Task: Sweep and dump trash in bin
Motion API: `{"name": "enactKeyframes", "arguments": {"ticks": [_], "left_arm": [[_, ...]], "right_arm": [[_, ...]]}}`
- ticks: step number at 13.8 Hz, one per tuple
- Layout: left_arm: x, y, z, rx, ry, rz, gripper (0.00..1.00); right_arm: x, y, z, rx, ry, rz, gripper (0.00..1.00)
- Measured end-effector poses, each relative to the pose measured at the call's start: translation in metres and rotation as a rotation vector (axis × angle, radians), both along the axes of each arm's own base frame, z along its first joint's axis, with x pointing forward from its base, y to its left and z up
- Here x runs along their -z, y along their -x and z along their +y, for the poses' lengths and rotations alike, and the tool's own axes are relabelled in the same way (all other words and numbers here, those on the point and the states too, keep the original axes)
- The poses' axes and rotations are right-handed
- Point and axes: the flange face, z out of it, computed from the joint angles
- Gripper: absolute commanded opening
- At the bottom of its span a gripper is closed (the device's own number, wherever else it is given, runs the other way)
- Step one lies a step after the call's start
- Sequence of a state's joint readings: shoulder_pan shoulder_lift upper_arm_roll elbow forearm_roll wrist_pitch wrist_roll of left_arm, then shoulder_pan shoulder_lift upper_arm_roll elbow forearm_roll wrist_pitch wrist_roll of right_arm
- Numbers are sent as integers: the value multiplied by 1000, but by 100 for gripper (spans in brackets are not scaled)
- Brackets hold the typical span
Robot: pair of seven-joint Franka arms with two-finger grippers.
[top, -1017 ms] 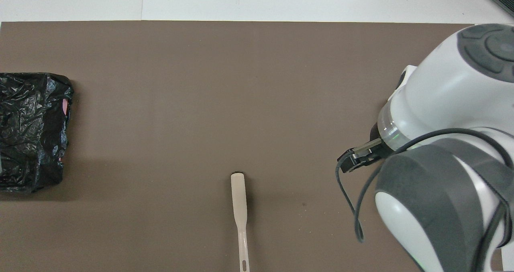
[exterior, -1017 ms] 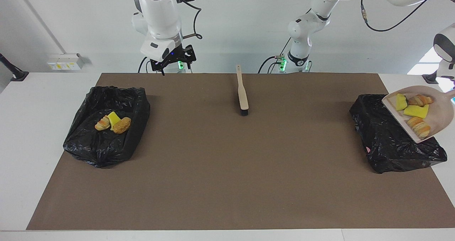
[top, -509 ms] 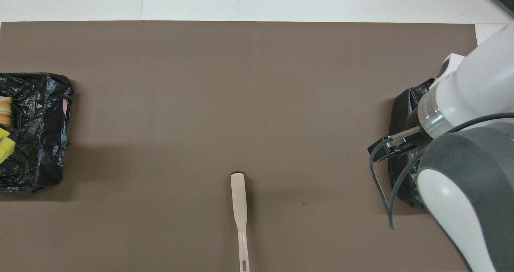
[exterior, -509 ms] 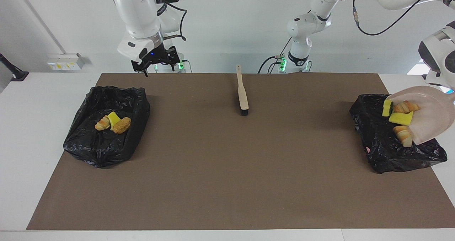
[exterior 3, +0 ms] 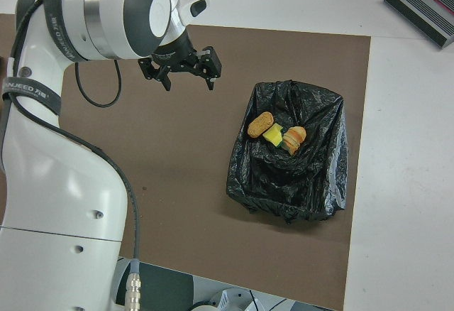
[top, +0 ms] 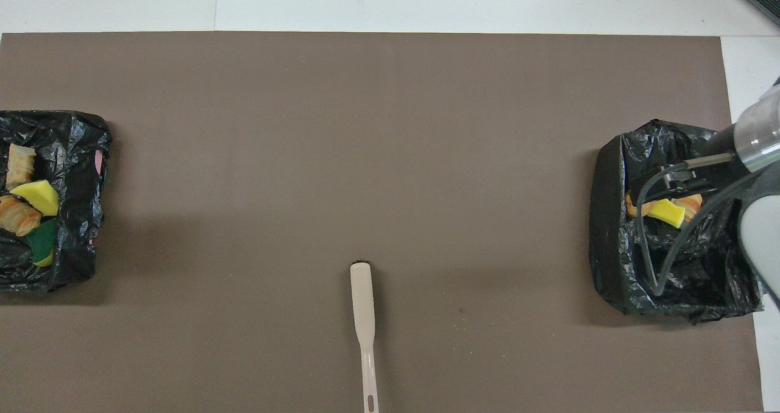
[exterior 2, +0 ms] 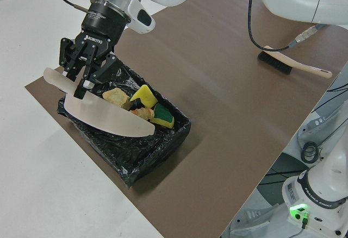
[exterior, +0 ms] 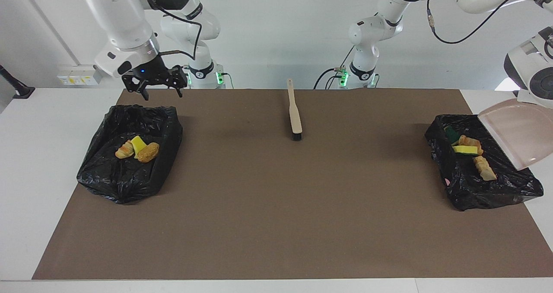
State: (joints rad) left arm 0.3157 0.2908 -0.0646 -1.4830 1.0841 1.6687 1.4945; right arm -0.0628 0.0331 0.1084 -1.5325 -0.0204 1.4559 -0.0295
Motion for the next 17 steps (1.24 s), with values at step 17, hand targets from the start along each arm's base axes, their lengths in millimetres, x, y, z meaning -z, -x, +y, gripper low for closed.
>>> {"name": "enactKeyframes", "arguments": {"ticks": [17], "left_arm": [[-101,35,-112,-527,761,-640,0]], "right_arm": [[-11,-1,-51,182,6,-62,100]]}}
